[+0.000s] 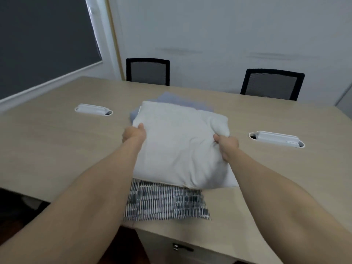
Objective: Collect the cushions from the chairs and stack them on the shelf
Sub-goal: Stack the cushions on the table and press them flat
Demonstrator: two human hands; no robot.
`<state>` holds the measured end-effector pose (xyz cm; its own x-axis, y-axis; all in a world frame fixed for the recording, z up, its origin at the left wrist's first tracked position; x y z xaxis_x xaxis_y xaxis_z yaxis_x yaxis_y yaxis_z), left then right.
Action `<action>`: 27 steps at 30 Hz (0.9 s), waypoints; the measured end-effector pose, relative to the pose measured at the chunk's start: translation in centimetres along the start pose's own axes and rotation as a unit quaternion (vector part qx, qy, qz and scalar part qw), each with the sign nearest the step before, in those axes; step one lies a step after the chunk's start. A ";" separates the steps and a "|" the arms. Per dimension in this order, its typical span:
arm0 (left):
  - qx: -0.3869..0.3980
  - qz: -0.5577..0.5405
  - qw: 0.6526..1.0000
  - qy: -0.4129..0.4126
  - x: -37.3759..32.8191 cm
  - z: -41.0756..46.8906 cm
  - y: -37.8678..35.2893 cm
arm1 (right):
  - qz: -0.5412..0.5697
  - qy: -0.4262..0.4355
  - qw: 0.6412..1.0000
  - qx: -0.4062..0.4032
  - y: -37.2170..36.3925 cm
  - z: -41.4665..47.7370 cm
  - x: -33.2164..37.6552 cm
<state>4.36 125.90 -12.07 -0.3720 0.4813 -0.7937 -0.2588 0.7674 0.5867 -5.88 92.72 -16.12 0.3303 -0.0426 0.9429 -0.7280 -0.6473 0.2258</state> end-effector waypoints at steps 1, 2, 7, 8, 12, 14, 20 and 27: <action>-0.005 0.011 1.000 0.008 1.2 1.1 1.7 | 0.002 0.000 1.000 0.009 -2.0 -1.1 0.0; -0.009 0.019 1.000 0.015 2.1 1.9 2.8 | 0.002 0.000 1.000 0.015 -3.4 -2.0 0.0; 0.001 0.032 0.998 0.048 7.8 3.8 5.6 | -0.073 -0.004 0.997 0.007 -7.0 -5.5 -1.6; 0.016 0.043 0.997 0.057 9.1 3.7 5.3 | -0.085 -0.010 0.996 0.009 -7.1 -5.8 -2.3; 0.070 0.097 0.989 0.085 13.5 3.0 3.6 | -0.180 -0.056 0.981 0.041 -7.2 -6.4 -5.6; 0.080 0.114 0.987 0.082 14.4 2.9 3.3 | -0.217 -0.072 0.972 0.060 -7.3 -6.4 -6.2; 0.035 0.154 0.984 0.087 13.8 4.2 5.0 | -0.224 -0.028 0.974 -0.011 -6.9 -5.8 -4.2; 0.070 0.115 0.984 0.113 13.2 4.4 3.0 | -0.322 0.014 0.946 -0.011 -9.8 -6.0 -2.8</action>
<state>2.53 136.44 -21.50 -0.5997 0.5538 -0.5776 -0.0263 0.7078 0.7059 -3.28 103.80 -19.48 0.6948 0.3758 0.6132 -0.3930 -0.5156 0.7614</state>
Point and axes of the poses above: each hand's wrist, its own z-axis towards the middle knuckle, its own y-axis out of the back of the hand, x = y × z, the point moved 7 cm from there along z, towards the middle knuckle, and after that the axes turned 4 degrees about -x, right-handed, at the moved point
